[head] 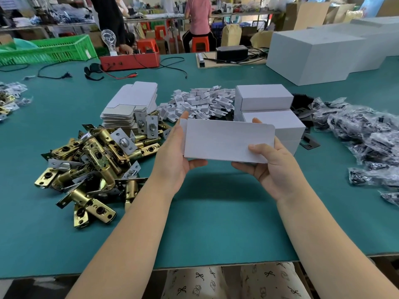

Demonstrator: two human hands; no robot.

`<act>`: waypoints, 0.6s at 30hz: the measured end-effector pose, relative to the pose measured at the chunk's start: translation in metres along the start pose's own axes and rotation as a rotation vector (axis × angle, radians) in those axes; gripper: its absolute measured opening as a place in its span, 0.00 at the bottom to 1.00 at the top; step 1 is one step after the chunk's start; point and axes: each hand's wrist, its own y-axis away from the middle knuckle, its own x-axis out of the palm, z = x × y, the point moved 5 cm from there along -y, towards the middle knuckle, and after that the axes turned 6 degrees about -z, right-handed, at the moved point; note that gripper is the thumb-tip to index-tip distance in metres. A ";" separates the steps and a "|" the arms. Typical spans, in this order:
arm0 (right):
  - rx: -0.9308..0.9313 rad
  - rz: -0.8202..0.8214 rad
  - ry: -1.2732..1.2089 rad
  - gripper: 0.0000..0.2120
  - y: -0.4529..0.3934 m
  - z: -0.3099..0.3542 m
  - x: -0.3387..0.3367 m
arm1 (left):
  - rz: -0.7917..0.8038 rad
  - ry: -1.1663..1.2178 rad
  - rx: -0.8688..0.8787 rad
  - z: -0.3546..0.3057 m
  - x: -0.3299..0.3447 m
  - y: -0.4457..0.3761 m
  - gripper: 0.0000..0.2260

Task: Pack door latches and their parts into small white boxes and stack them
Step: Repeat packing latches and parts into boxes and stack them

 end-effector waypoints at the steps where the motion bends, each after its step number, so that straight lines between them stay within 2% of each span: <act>1: 0.002 0.001 -0.001 0.21 0.000 0.000 0.000 | 0.019 0.018 -0.013 0.000 0.000 0.000 0.16; 6: 0.003 -0.025 -0.004 0.20 -0.001 0.001 -0.003 | 0.074 0.077 -0.063 0.000 -0.002 -0.002 0.13; 18: -0.022 -0.025 0.045 0.20 0.000 0.003 -0.002 | 0.060 0.093 -0.091 0.004 -0.003 -0.006 0.13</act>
